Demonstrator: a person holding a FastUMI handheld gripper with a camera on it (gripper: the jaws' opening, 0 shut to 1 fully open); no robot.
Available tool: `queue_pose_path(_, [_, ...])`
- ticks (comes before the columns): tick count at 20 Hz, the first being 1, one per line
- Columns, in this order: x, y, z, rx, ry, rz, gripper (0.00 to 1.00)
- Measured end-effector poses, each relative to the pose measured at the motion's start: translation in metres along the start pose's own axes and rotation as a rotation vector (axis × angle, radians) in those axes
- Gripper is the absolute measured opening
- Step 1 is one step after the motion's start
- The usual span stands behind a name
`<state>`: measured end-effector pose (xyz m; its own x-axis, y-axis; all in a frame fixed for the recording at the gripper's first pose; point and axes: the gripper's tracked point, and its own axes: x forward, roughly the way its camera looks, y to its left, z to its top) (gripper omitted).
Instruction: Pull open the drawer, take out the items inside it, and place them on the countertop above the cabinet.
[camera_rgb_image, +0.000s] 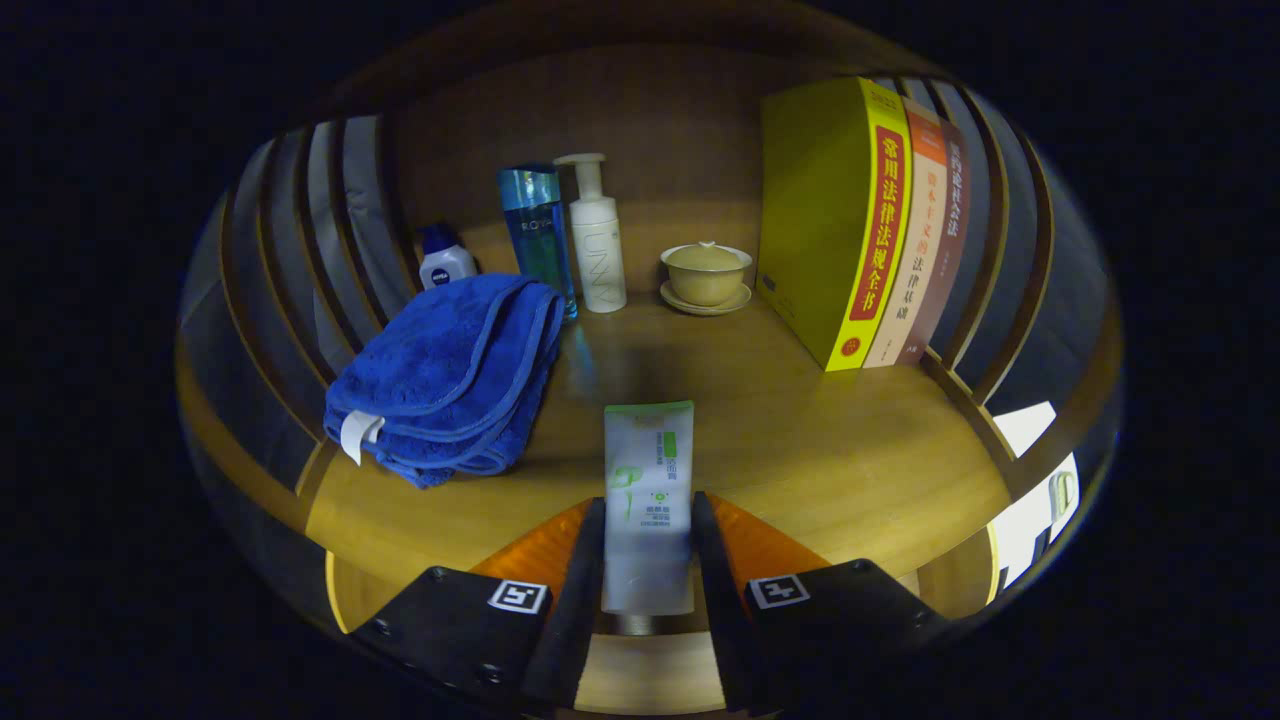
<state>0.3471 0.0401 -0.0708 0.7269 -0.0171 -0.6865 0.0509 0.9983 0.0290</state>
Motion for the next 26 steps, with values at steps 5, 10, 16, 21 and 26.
queue_pose_path(5, [-0.005, 0.002, 0.001, -0.002, 0.007, 0.005, 0.88])
queue_pose_path(10, [-0.036, 0.004, 0.012, -0.010, -0.071, 0.021, 1.00])
queue_pose_path(16, [-0.128, 0.008, 0.027, -0.040, -0.343, 0.074, 1.00])
queue_pose_path(21, [-0.188, 0.008, -0.018, 0.020, -0.492, 0.179, 1.00])
queue_pose_path(26, [-0.208, -0.011, -0.069, 0.054, -0.597, 0.155, 0.98])
